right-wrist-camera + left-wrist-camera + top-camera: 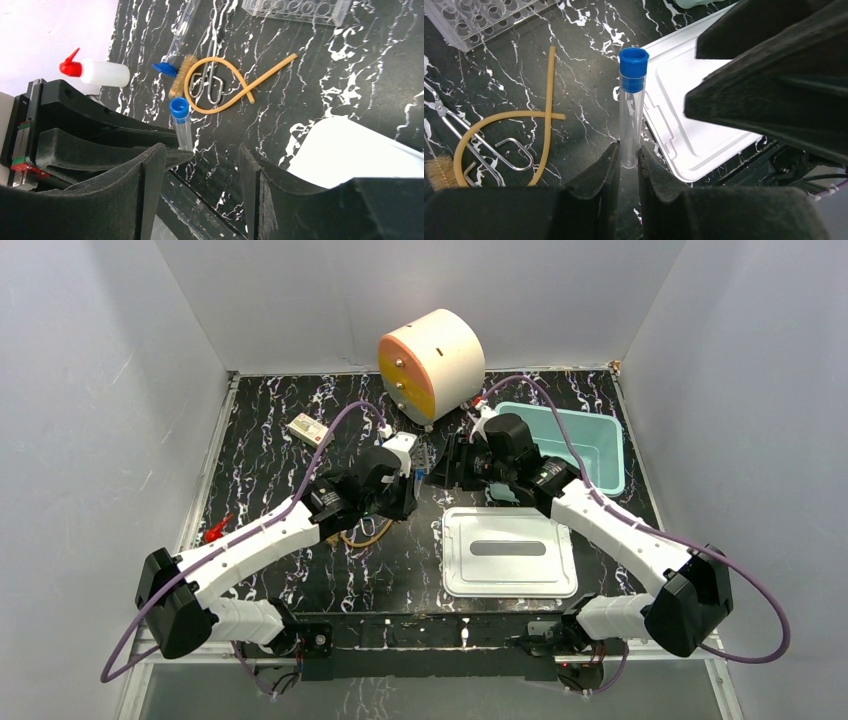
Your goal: Organize the chemistry lab equipment
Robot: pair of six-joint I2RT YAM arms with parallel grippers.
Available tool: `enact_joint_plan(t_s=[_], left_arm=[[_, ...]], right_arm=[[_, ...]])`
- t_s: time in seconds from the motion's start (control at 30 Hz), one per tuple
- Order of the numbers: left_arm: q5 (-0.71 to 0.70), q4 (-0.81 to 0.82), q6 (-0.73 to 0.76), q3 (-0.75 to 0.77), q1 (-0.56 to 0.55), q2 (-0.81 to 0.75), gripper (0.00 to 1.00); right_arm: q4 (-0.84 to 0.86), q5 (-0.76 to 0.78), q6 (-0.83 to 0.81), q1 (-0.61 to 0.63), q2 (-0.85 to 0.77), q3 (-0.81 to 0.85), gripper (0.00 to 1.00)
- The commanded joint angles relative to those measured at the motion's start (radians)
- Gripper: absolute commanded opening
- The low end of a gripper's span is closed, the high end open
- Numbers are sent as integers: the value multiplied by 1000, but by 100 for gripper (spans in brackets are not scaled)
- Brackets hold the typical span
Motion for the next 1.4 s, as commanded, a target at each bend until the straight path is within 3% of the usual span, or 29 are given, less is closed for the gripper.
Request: enact_joint_plan(t_s=[0.0, 0.1, 0.27, 0.97, 1.03, 1.2, 1.37], left_arm=[[52, 18, 26, 24, 0, -39, 10], [62, 18, 28, 22, 0, -36, 10], [71, 17, 27, 15, 0, -45, 10], [85, -17, 52, 6, 0, -38, 10], [85, -19, 53, 12, 0, -35, 10], [68, -31, 59, 19, 0, -20, 10], [69, -34, 59, 17, 0, -19, 9]], right_arm=[[87, -101, 46, -3, 20, 45, 64], [130, -156, 85, -2, 46, 31, 64], [122, -109, 95, -2, 65, 31, 61], [96, -115, 84, -3, 100, 71, 24], [77, -114, 78, -4, 101, 89, 24], [56, -125, 72, -7, 95, 110, 36], [55, -134, 73, -9, 91, 105, 30]])
